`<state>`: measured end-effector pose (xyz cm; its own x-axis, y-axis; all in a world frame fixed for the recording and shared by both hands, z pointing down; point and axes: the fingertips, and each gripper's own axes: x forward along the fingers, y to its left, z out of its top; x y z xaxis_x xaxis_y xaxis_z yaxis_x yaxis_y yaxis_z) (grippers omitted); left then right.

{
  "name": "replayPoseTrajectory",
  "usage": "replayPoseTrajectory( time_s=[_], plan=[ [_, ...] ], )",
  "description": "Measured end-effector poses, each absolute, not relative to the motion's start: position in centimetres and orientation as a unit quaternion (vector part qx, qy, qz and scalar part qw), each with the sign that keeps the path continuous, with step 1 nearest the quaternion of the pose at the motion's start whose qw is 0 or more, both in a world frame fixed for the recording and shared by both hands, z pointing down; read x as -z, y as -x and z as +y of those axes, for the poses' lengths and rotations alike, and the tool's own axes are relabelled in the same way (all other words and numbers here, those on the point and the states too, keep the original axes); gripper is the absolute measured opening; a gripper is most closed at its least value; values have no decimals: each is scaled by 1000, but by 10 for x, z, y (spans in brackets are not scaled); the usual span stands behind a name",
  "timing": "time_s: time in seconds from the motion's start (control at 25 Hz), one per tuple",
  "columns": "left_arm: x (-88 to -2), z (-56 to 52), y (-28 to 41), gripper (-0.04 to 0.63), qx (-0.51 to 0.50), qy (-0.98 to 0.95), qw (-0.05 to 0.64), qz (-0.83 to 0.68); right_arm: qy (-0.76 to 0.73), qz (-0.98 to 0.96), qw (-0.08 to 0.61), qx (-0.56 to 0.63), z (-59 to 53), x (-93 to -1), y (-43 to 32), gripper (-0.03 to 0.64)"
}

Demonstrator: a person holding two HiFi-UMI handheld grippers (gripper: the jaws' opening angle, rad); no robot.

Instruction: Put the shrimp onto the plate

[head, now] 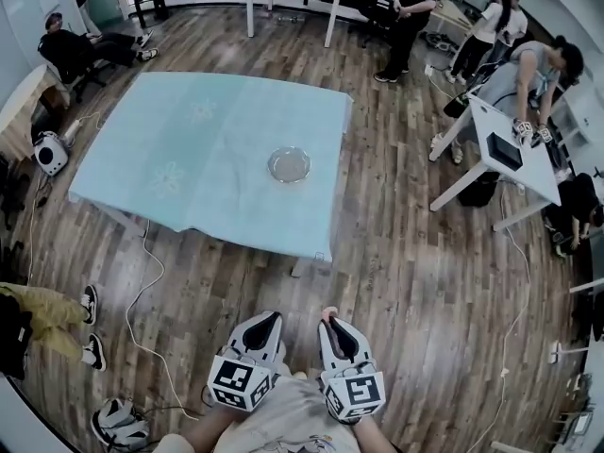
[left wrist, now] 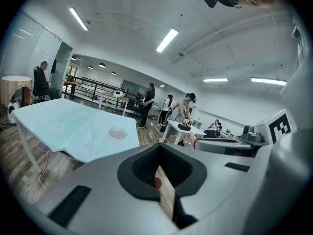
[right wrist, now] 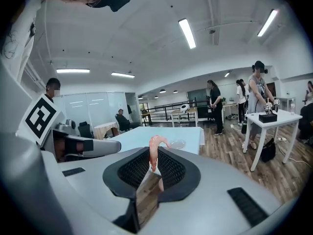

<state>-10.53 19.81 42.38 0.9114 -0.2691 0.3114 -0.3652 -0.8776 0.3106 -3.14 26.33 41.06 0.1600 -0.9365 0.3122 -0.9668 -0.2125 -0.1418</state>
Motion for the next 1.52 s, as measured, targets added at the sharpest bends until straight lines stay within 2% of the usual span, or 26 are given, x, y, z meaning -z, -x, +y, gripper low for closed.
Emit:
replayPoseTrajectory(
  time_s=[0.28, 0.56, 0.96, 1.52],
  plan=[
    [-421, 125, 87, -2, -115, -961, 195, -156, -787, -598, 26, -150, 195, -400, 3, 67],
    [-421, 76, 82, -1, -122, -963, 184, -152, -775, -614, 61, -137, 141, -399, 3, 67],
    [-422, 32, 72, 0, -124, -957, 184, -184, -762, -628, 59, -147, 97, -403, -22, 67],
    [-428, -34, -18, -1, -137, -945, 185, -230, -736, -654, 82, -157, 28, -415, -132, 67]
  ],
)
